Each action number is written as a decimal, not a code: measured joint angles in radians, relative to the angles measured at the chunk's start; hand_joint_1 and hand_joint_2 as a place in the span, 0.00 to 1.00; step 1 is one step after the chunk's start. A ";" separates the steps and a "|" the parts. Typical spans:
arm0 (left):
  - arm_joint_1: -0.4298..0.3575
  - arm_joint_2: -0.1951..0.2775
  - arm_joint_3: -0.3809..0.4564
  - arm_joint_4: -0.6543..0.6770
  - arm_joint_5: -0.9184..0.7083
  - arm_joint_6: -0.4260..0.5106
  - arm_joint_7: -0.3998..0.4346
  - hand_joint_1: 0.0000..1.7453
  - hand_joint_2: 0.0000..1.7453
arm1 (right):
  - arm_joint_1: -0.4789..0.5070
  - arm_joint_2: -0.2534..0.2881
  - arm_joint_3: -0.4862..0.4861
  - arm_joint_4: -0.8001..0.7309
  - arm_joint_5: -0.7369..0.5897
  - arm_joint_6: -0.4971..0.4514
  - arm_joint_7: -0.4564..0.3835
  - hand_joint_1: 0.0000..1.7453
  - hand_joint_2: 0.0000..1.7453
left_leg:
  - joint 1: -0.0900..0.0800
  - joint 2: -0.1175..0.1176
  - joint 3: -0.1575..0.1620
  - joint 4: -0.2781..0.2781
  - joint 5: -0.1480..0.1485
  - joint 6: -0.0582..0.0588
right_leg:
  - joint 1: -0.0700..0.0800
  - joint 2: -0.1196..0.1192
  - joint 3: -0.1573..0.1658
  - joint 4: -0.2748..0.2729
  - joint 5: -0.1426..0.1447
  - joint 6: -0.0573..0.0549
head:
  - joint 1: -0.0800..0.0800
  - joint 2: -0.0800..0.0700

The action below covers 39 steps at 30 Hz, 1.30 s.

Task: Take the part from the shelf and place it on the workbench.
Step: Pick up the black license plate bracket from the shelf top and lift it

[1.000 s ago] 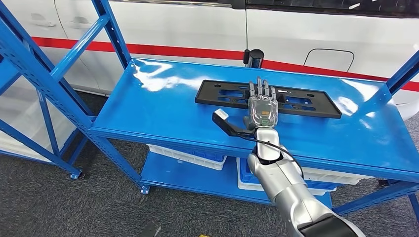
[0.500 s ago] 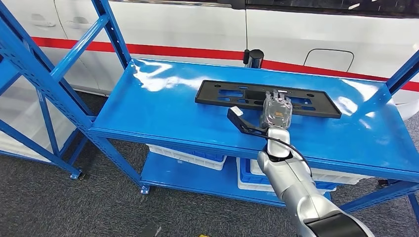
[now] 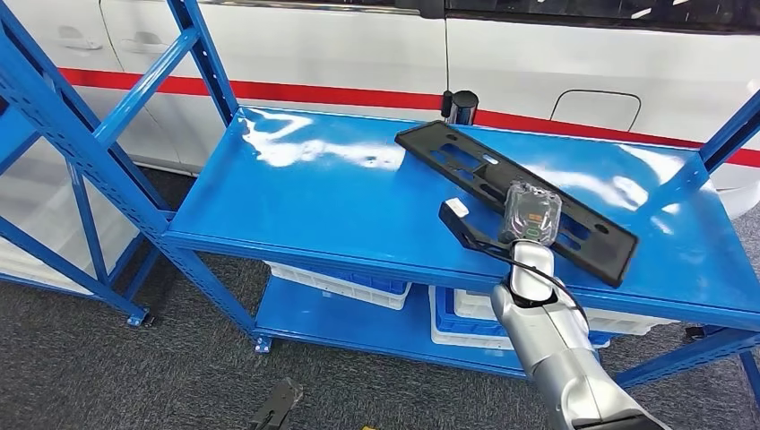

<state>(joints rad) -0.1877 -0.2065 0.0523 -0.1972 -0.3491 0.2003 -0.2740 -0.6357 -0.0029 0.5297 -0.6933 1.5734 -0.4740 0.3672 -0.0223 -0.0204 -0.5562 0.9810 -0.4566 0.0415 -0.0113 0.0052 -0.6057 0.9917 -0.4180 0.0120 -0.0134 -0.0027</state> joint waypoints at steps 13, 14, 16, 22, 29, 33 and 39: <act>0.047 0.047 0.057 -0.013 0.111 -0.001 -0.290 0.00 0.00 | 0.156 -0.026 -0.161 -0.437 -0.007 0.031 -0.262 1.00 1.00 | 0.000 0.000 -0.001 0.000 -0.001 0.000 | 0.000 0.002 -0.002 0.000 0.000 0.000 | 0.000 0.000; 0.053 0.052 0.066 -0.013 0.114 -0.002 -0.292 0.00 0.00 | 0.159 -0.026 -0.172 -0.468 -0.008 0.036 -0.266 1.00 1.00 | 0.000 0.000 -0.002 -0.001 -0.001 0.000 | 0.001 0.001 -0.002 0.000 -0.001 0.000 | 0.000 0.000; 0.060 0.058 0.076 -0.013 0.115 -0.001 -0.293 0.00 0.00 | 0.166 -0.025 -0.187 -0.512 -0.008 0.041 -0.271 1.00 1.00 | 0.000 0.000 -0.002 -0.001 -0.001 0.000 | 0.001 0.001 -0.002 0.000 -0.001 0.000 | 0.000 0.000; 0.065 0.060 0.099 -0.012 0.123 0.023 -0.280 0.00 0.00 | 0.184 -0.020 -0.201 -0.607 -0.109 -0.045 -0.365 1.00 1.00 | 0.000 0.000 -0.002 -0.001 -0.001 0.000 | 0.000 0.002 -0.002 0.000 0.000 0.000 | 0.000 0.000; 0.073 0.055 0.130 -0.010 0.164 0.006 -0.233 0.00 0.00 | 0.185 -0.029 -0.177 -0.850 -0.407 -0.046 -0.454 1.00 1.00 | 0.000 0.000 -0.002 -0.001 -0.001 0.000 | 0.000 0.002 -0.002 0.000 0.000 0.000 | 0.000 0.000; 0.082 0.052 0.169 -0.007 0.209 -0.059 -0.172 0.00 0.00 | 0.190 -0.044 -0.156 -0.920 -0.758 0.049 -0.531 1.00 1.00 | 0.000 0.000 -0.002 -0.001 -0.002 0.000 | 0.000 0.002 -0.002 0.000 0.000 0.000 | 0.000 0.000; 0.091 0.051 0.204 -0.004 0.221 -0.049 -0.105 0.00 0.00 | 0.216 -0.062 -0.143 -0.953 -1.089 0.180 -0.627 1.00 1.00 | 0.000 0.000 -0.002 -0.001 -0.002 0.001 | 0.000 0.001 -0.001 0.000 0.000 0.000 | 0.000 0.000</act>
<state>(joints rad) -0.0969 -0.1555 0.2560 -0.2014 -0.1281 0.1508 -0.3794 -0.4197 -0.0648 0.3868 -1.6463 0.4849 -0.2937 -0.2596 -0.0225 -0.0204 -0.5577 0.9805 -0.4587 0.0423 -0.0117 0.0062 -0.6070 0.9914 -0.4184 0.0121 -0.0135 -0.0027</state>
